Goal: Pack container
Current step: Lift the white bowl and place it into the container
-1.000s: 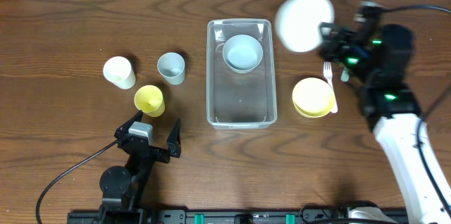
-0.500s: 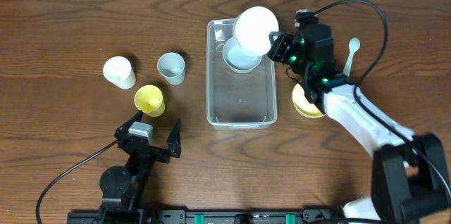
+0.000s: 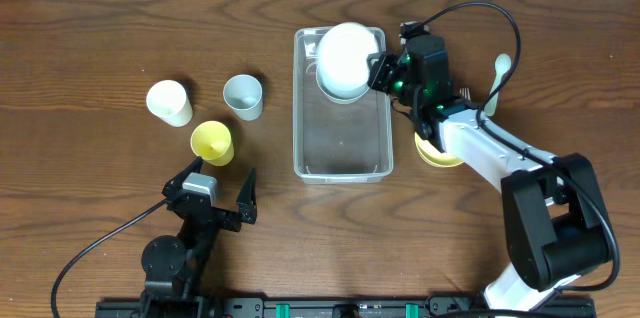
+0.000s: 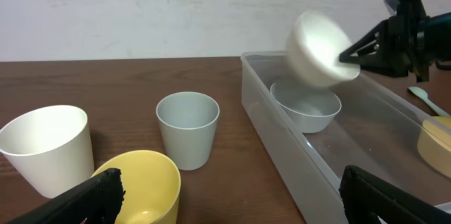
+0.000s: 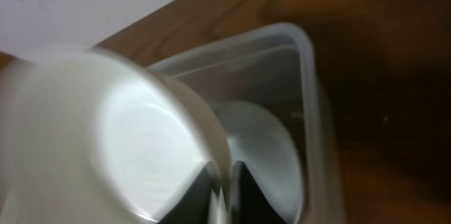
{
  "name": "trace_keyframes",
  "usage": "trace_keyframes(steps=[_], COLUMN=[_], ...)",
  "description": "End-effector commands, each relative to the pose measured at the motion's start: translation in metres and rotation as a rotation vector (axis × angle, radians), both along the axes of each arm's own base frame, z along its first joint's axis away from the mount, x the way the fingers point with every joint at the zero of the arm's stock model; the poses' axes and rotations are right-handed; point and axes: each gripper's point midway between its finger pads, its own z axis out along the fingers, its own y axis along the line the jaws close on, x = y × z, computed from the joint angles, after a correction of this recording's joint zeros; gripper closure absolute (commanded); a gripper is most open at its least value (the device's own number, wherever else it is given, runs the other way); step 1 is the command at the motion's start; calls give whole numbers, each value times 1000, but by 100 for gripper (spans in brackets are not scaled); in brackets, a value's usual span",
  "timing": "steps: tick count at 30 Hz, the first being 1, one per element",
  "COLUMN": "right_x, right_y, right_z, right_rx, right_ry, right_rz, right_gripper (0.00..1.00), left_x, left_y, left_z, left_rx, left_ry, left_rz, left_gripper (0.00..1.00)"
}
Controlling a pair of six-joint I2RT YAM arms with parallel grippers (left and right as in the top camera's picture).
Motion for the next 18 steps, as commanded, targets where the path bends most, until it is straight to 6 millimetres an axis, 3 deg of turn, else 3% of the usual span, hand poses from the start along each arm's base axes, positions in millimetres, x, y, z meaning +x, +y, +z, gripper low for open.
trace_keyframes(steps=[1,3,5,11,15,18], right_x=[5,5,4,0,-8,-17], right_y=[7,7,7,17,31,23], right_z=[4,4,4,10,35,54], right_rx=[-4,-4,-7,14,34,-25], right_ry=[-16,-16,-16,-20,-14,30], right_rz=[11,12,14,76,176,173], right_gripper=[57,48,45,46,39,31], left_x=[0,0,0,0,0,0], left_y=[0,0,0,0,0,0], left_z=[-16,-16,-16,-16,-16,-16], left_rx=[8,8,8,8,8,8], left_ry=[36,36,36,36,36,36], left_rz=[-2,-2,-2,-2,-2,-2], left_gripper=[2,2,2,2,2,2])
